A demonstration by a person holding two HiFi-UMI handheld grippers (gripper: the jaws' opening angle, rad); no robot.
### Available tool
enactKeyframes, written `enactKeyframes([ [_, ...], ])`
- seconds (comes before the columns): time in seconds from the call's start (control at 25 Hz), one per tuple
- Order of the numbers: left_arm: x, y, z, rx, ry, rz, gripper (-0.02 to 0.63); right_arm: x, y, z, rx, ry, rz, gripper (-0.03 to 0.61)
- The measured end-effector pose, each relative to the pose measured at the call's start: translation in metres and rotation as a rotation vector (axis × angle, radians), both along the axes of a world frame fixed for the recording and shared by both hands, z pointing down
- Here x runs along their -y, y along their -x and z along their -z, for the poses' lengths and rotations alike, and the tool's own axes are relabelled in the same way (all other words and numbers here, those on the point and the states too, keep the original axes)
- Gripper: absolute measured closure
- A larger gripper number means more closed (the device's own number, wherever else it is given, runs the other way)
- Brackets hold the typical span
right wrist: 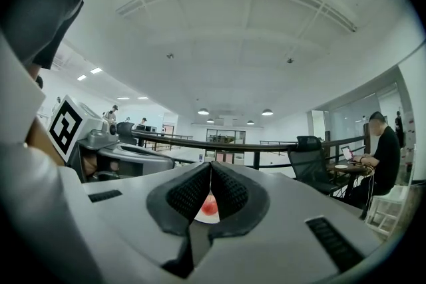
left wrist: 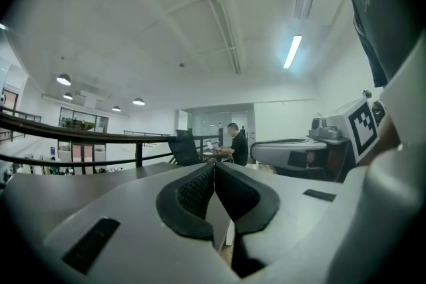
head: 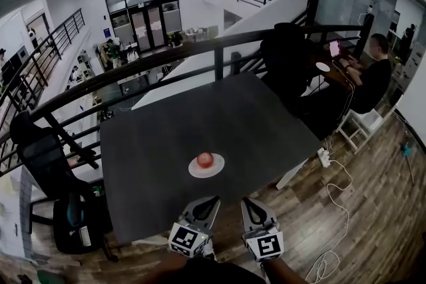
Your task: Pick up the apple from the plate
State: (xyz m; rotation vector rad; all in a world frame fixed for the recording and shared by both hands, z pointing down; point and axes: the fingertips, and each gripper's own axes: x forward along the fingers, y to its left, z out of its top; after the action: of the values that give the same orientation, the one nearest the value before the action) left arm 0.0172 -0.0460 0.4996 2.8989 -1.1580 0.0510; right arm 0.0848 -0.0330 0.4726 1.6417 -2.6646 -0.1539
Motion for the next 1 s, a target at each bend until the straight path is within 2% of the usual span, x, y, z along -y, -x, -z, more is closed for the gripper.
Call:
enactKeyframes([
  [0.2, 0.035, 0.016, -0.003, -0.01, 0.01, -0.008, 0.591, 0.038, 0.012, -0.001, -0.02, -0.006, -0.005, 0.554],
  [0.4, 0.07, 0.039, -0.008, -0.011, 0.024, -0.001, 0.591, 0.069, 0.026, -0.015, -0.064, 0.063, -0.028, 0.554],
  [0.56, 0.099, 0.055, -0.008, -0.013, 0.02, 0.005, 0.591, 0.096, 0.034, -0.022, -0.061, 0.08, -0.047, 0.554],
  [0.8, 0.126, 0.07, -0.005, -0.016, 0.003, 0.012, 0.591, 0.121, 0.04, -0.003, -0.049, 0.016, -0.09, 0.554],
  [1.0, 0.142, 0.067, -0.013, -0.014, 0.027, 0.025, 0.591, 0.138, 0.034, -0.009, -0.059, 0.018, -0.075, 0.554],
])
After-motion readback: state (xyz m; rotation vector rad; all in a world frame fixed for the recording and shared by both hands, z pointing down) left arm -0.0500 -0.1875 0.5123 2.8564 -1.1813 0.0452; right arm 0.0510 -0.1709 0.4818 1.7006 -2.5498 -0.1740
